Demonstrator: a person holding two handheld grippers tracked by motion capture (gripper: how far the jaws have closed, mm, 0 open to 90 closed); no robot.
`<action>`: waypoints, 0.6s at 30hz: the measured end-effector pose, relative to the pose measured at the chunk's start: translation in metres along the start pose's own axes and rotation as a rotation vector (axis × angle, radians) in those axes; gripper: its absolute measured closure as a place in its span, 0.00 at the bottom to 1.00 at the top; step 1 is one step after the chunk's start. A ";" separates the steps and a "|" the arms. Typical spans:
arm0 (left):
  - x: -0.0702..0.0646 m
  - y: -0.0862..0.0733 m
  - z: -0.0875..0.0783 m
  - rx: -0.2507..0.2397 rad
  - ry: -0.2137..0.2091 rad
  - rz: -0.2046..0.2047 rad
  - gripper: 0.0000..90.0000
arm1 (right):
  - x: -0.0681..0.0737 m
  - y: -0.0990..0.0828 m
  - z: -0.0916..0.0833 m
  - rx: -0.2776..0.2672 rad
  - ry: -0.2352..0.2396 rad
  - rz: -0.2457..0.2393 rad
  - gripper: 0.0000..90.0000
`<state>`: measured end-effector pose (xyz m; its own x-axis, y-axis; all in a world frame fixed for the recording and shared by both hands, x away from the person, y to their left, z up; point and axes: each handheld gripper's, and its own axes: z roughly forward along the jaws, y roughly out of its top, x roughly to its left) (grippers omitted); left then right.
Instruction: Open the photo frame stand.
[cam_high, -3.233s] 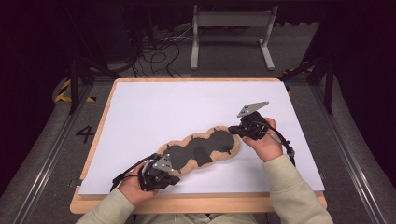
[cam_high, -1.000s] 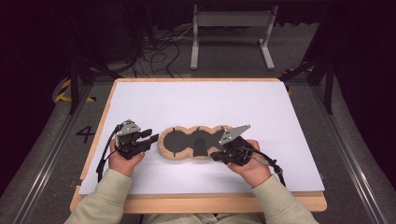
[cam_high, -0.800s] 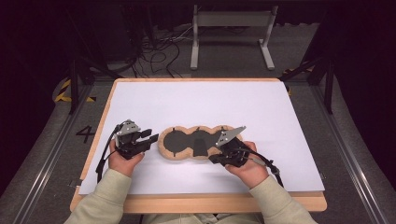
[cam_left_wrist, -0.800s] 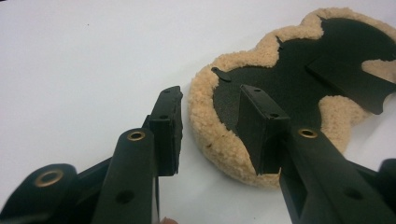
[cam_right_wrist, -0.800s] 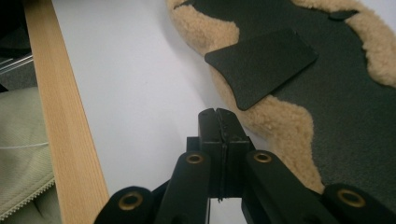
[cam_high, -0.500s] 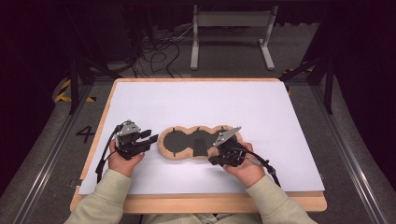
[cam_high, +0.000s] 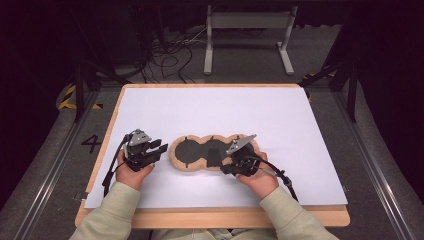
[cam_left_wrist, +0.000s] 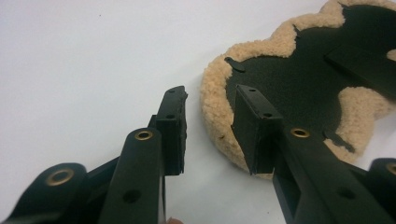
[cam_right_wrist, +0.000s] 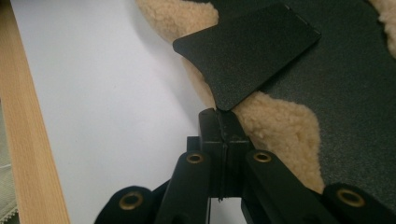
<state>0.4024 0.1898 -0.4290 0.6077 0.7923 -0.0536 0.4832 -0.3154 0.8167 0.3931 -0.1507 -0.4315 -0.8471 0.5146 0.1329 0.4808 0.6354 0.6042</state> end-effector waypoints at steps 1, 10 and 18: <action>0.000 0.000 0.000 -0.001 -0.001 -0.003 0.72 | 0.000 0.000 -0.001 -0.008 0.001 0.000 1.00; 0.002 0.000 0.001 -0.004 -0.013 -0.020 0.69 | -0.001 0.005 -0.013 -0.126 -0.010 0.007 1.00; 0.003 -0.001 0.001 0.000 -0.021 -0.023 0.67 | -0.001 0.008 -0.017 -0.173 -0.052 0.014 1.00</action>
<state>0.4046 0.1918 -0.4306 0.6098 0.7880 -0.0845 0.4974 -0.2976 0.8149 0.3944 -0.1561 -0.4130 -0.8256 0.5547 0.1040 0.4426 0.5221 0.7290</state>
